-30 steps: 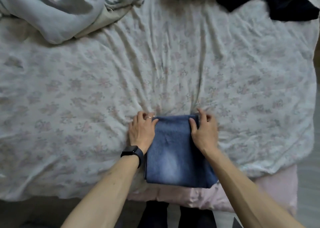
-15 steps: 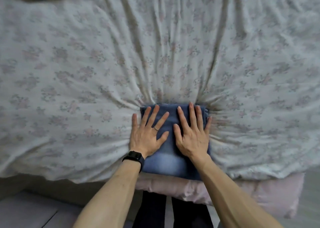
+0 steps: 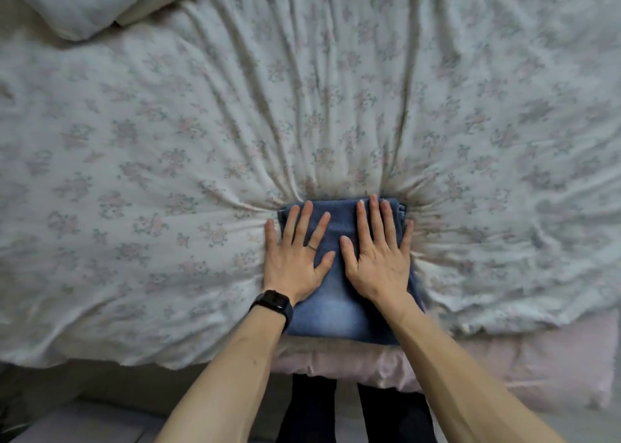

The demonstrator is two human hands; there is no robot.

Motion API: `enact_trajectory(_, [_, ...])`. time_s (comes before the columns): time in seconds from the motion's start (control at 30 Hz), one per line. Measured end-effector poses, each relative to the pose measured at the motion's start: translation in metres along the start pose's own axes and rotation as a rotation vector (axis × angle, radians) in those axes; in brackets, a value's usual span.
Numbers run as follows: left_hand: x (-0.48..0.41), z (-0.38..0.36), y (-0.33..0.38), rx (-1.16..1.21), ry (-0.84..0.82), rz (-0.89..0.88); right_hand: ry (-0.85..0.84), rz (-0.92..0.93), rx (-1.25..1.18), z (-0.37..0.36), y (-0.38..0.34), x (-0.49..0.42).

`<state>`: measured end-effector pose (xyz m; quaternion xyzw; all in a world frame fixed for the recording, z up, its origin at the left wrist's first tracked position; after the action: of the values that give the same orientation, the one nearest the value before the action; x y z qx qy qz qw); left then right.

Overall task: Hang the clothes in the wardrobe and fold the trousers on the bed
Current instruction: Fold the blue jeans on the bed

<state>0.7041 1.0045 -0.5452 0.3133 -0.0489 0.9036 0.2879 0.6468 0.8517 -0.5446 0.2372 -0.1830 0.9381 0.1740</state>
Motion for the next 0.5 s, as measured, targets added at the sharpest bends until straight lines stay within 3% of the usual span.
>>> enact_trajectory(0.2, [0.000, 0.068, 0.014, -0.108, -0.097, -0.073, -0.001, -0.261, -0.243, 0.022, 0.012, 0.089])
enact_trajectory(0.27, [-0.007, 0.089, 0.019, -0.064, -0.140, -0.125, -0.131, -0.443, -0.380, 0.014, 0.028, 0.124])
enact_trajectory(0.37, [-0.027, 0.108, 0.026, 0.101, -0.285, -0.162, -0.310, -0.665, -0.703, -0.006, 0.050, 0.161])
enact_trajectory(0.5, [-0.061, 0.123, 0.030, 0.165, -0.493, -0.141, -0.334, -0.696, -1.144, -0.014, 0.072, 0.157])
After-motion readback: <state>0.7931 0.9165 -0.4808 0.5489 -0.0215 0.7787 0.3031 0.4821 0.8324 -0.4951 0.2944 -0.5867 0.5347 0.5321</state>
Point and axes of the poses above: each hand's wrist, its own x-axis away from the middle knuckle, its own z-axis out of the back of the hand, y = z × x, the point moved 6 cm from there along -x, towards the middle knuckle, and after that the axes turned 13 degrees about -y, right-handed, at the moved point
